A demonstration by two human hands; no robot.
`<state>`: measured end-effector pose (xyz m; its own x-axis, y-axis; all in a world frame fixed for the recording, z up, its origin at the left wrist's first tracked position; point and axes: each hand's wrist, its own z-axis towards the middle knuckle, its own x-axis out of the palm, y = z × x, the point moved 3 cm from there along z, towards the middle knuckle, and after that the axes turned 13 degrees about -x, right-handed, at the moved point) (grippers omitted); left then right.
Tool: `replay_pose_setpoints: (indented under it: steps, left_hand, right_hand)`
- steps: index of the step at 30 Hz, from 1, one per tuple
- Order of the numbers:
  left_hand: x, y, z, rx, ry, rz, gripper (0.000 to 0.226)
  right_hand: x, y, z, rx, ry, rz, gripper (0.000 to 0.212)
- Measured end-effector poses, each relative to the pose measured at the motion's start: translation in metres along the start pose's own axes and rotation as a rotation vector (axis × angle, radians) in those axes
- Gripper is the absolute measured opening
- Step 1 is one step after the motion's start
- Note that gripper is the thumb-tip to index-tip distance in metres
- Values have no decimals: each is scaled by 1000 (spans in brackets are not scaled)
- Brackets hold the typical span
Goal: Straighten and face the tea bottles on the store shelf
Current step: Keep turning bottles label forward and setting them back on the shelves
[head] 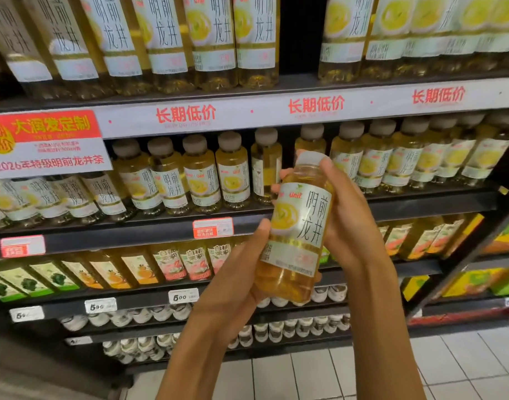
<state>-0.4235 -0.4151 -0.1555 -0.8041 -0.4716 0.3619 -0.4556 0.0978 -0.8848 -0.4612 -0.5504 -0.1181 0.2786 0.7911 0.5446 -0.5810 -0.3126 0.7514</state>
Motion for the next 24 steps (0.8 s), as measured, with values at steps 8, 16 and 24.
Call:
replay_pose_setpoints:
  steps: [8, 16, 24]
  left_hand:
    - [-3, 9, 5, -140, 184, -207, 63]
    - [9, 10, 10, -151, 376, -249, 70]
    - [4, -2, 7, -141, 78, 161, 70]
  right_hand:
    - [-3, -2, 1, -34, 48, -47, 46]
    - [-2, -7, 11, 54, 70, 38, 43]
    - [-13, -7, 15, 85, 36, 119, 22]
